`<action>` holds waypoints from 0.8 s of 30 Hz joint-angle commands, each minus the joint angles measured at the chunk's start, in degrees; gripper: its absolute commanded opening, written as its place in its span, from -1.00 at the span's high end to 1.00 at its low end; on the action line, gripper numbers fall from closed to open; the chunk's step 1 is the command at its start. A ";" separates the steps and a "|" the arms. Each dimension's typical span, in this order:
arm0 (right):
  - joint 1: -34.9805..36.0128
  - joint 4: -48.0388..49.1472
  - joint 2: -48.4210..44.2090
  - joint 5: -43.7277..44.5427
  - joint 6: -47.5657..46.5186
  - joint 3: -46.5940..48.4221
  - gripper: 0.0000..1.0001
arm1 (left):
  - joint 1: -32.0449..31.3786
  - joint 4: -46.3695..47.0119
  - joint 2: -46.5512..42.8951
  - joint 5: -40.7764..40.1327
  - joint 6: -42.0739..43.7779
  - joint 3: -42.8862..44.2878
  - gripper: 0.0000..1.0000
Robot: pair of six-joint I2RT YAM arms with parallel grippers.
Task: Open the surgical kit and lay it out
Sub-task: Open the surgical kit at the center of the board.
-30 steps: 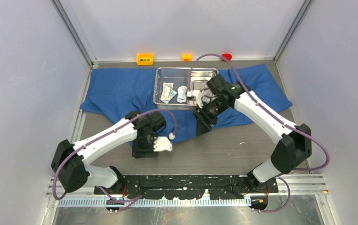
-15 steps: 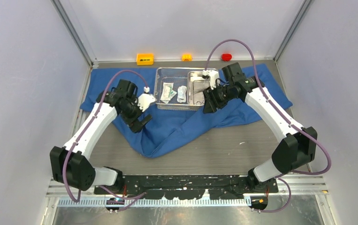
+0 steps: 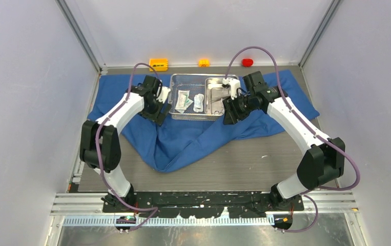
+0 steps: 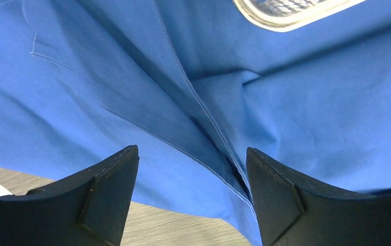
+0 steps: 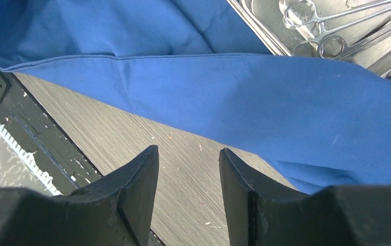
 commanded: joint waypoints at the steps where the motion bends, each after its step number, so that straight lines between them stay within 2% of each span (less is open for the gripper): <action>1: -0.66 2.11 -3.15 1.04 -0.75 -0.69 -0.04 | 1.93 3.39 1.46 -2.91 -4.55 2.60 -0.52; 4: -0.76 2.11 -3.35 1.81 -1.14 -0.95 -0.03 | 2.52 3.95 2.25 -1.83 -5.17 2.49 -0.33; 8: -1.23 3.17 -2.91 4.67 -0.30 -0.54 -0.03 | 2.58 4.24 3.40 -0.48 -5.91 2.30 -0.16; 12: -1.53 4.81 -1.34 13.47 2.30 1.22 -0.12 | 3.19 5.18 4.30 0.64 -6.84 1.92 0.02; 20: -1.63 11.40 6.46 32.80 6.25 5.96 -0.45 | 6.05 5.10 2.75 6.75 -7.91 2.43 0.98; 24: -2.23 12.27 11.51 39.26 5.06 9.76 -0.51 | 6.18 5.72 -0.28 7.14 -6.84 1.34 1.00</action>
